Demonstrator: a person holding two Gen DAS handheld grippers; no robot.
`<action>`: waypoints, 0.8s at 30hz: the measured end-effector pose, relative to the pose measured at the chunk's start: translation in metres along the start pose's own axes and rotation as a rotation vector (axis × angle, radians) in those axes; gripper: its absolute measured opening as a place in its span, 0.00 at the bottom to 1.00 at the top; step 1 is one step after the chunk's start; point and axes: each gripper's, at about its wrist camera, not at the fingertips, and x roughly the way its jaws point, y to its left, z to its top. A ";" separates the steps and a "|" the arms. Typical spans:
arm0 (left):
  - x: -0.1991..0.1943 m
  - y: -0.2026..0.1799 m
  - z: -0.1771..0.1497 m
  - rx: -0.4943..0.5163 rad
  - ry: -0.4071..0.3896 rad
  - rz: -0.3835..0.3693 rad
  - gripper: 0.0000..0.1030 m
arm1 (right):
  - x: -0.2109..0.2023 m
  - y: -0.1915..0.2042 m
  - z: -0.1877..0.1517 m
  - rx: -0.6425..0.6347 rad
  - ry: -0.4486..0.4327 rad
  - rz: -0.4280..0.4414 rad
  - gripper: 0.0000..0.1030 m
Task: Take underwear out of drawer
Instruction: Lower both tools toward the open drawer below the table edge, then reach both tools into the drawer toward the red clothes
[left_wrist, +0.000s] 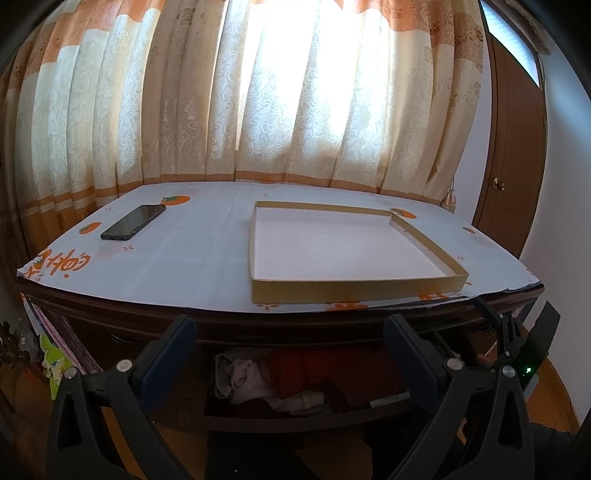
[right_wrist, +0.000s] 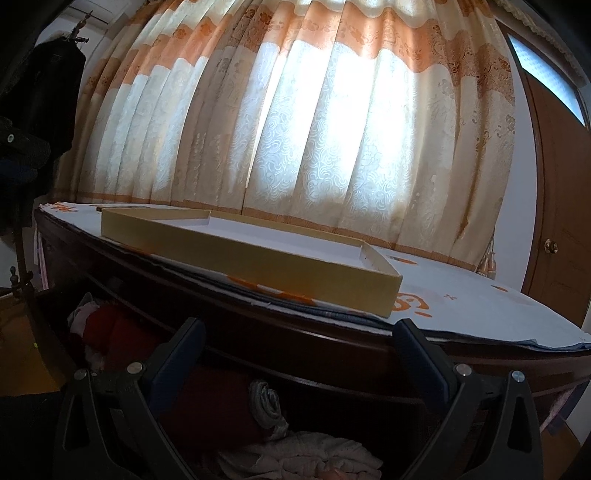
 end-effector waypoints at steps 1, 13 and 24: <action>0.000 0.000 0.000 0.000 -0.001 -0.001 1.00 | -0.001 0.000 0.000 0.001 0.005 0.003 0.99; 0.000 0.006 0.004 -0.014 -0.003 0.005 1.00 | -0.012 0.005 -0.001 -0.016 0.053 0.018 0.99; -0.002 0.009 0.008 -0.018 -0.004 0.012 1.00 | -0.020 0.008 -0.003 -0.036 0.095 0.030 0.99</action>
